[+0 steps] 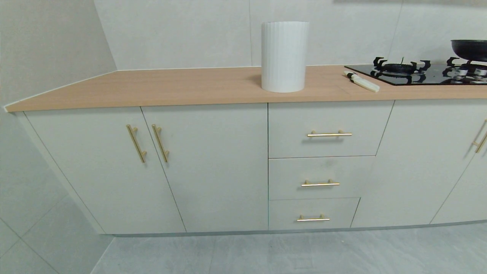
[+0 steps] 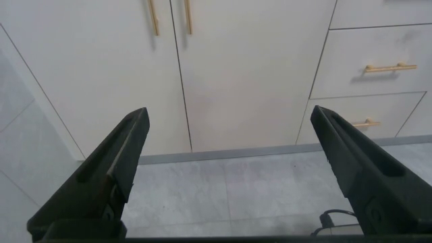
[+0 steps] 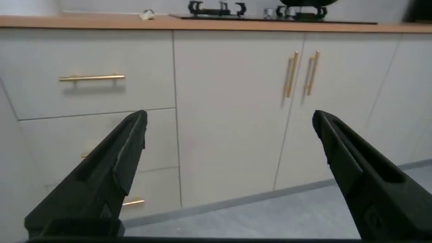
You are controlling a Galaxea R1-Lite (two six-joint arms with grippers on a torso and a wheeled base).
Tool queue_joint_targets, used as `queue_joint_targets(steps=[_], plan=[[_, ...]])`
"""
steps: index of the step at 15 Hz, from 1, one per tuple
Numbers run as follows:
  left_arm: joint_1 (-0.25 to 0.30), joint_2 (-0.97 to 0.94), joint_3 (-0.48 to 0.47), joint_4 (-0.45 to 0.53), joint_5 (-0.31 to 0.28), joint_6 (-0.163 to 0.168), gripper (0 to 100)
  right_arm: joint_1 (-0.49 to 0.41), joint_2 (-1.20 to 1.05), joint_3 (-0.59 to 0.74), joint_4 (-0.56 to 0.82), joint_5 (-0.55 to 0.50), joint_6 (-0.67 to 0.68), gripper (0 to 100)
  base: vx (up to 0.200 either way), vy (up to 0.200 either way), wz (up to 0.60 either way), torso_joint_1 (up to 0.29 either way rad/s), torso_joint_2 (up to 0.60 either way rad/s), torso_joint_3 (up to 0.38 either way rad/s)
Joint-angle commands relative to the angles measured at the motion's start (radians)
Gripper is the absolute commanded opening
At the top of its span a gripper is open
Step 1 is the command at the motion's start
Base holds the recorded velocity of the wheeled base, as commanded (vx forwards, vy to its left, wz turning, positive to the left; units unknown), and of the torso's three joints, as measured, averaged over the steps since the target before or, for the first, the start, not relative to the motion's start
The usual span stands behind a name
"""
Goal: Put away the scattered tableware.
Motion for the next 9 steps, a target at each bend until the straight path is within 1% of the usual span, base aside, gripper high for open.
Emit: queue_joint_targets(steps=[1,3,4,6,8,9], plan=[[0.000,0.000,-0.001,0.001,-0.001,0.000,100,-0.001,-0.012,0.133,-0.027,0.077,0.022,100,0.000,0.000,0.00,0.000,0.00,0.000],[0.000,0.000,-0.001,-0.001,-0.001,0.000,100,-0.001,-0.012,0.188,-0.047,0.125,0.032,100,0.000,0.000,0.00,0.000,0.00,0.000],[0.000,0.000,0.001,0.001,-0.001,0.000,100,-0.001,-0.012,0.193,-0.041,0.137,0.035,100,0.000,0.000,0.00,0.000,0.00,0.000],[0.000,0.000,-0.001,0.001,0.001,0.000,100,-0.001,-0.012,0.193,-0.030,0.211,0.051,100,0.000,0.000,0.00,0.000,0.00,0.000],[0.000,0.000,-0.001,0.001,-0.001,0.000,100,-0.001,-0.012,0.190,0.027,0.224,0.074,100,0.000,0.000,0.00,0.000,0.00,0.000],[0.000,0.000,-0.001,0.001,-0.001,0.000,100,-0.001,-0.012,0.190,0.027,0.223,0.081,100,0.000,0.000,0.00,0.000,0.00,0.000]])
